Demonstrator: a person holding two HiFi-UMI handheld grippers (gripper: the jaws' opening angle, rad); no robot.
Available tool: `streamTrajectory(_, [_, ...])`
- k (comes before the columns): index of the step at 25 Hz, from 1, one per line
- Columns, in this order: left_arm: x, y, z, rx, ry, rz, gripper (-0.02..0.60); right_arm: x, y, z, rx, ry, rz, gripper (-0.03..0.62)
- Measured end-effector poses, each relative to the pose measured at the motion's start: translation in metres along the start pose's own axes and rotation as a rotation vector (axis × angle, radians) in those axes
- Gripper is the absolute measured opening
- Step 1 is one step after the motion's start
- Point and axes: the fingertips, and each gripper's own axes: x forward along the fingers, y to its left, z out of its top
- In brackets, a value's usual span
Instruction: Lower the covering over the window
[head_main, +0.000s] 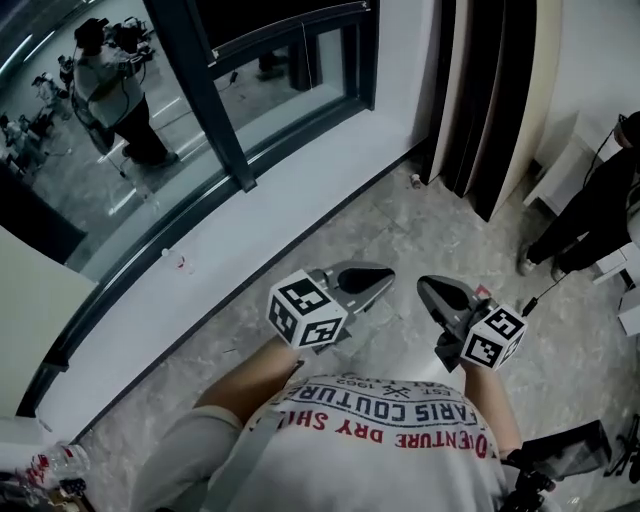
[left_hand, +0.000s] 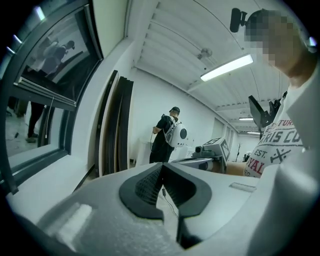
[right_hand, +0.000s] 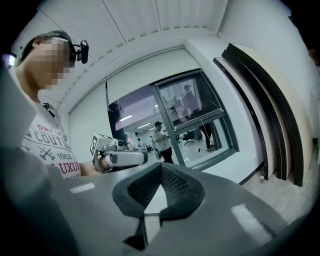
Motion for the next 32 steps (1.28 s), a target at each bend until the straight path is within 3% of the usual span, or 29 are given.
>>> streamTrajectory(5, [0.014, 0.041, 0.017, -0.006, 0.011, -0.052, 0.002, 0.028, -0.034, 0.017, 0.006, 0.000, -0.018, 0.003])
streamTrajectory(14, [0.071, 0.110, 0.030, -0.009, 0.036, -0.002, 0.002, 0.055, -0.124, 0.037, 0.027, -0.009, -0.017, 0.005])
streamTrajectory(24, [0.201, 0.242, 0.097, -0.057, 0.013, 0.057, 0.002, 0.114, -0.300, 0.112, 0.021, 0.039, 0.054, 0.004])
streamTrajectory(32, [0.305, 0.319, 0.170, -0.012, -0.019, 0.089, 0.002, 0.136, -0.425, 0.197, -0.035, 0.029, 0.099, 0.003])
